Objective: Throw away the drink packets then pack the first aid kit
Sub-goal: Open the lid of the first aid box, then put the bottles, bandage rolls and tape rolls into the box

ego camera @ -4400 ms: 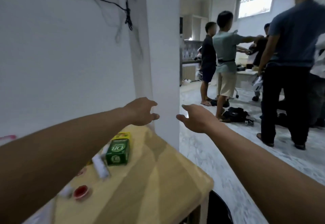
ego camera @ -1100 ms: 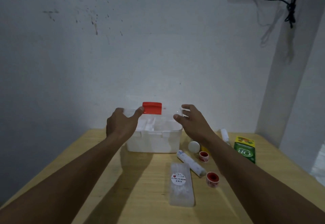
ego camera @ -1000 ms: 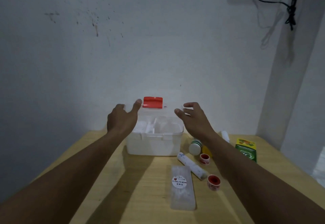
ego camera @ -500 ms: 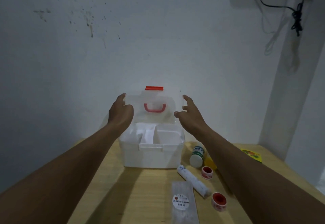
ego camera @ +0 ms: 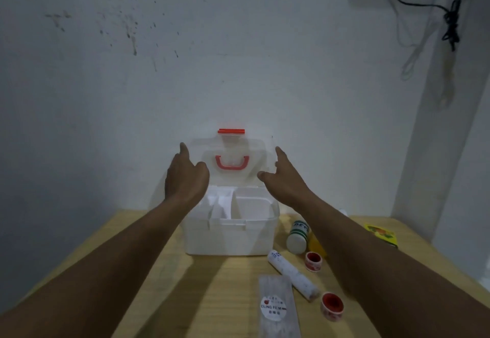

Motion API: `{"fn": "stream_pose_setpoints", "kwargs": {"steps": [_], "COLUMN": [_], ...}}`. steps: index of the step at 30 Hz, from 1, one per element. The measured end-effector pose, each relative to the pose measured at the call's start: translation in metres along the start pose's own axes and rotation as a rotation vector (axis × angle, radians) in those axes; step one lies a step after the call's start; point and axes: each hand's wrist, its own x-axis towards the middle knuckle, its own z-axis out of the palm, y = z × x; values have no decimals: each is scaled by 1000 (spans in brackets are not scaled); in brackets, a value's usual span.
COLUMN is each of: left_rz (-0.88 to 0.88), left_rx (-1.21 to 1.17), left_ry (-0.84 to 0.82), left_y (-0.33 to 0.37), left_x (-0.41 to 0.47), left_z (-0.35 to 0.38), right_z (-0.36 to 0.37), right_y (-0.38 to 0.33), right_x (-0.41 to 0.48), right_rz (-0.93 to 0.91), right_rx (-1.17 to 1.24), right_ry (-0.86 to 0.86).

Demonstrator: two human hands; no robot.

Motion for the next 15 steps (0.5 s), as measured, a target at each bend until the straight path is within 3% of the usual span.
{"fn": "stream_pose_setpoints", "kwargs": {"steps": [8, 15], "left_rz": [331, 385], "left_rx": [595, 756], "left_ry": [-121, -221], "left_y": [-25, -37], "left_x": [-61, -80], "left_z": [8, 18], "right_z": [-34, -70], "right_y": [-7, 9], "right_x": [-31, -75], "right_rz": [92, 221], "right_rx": [-196, -510], "right_ry": [-36, -31]}}
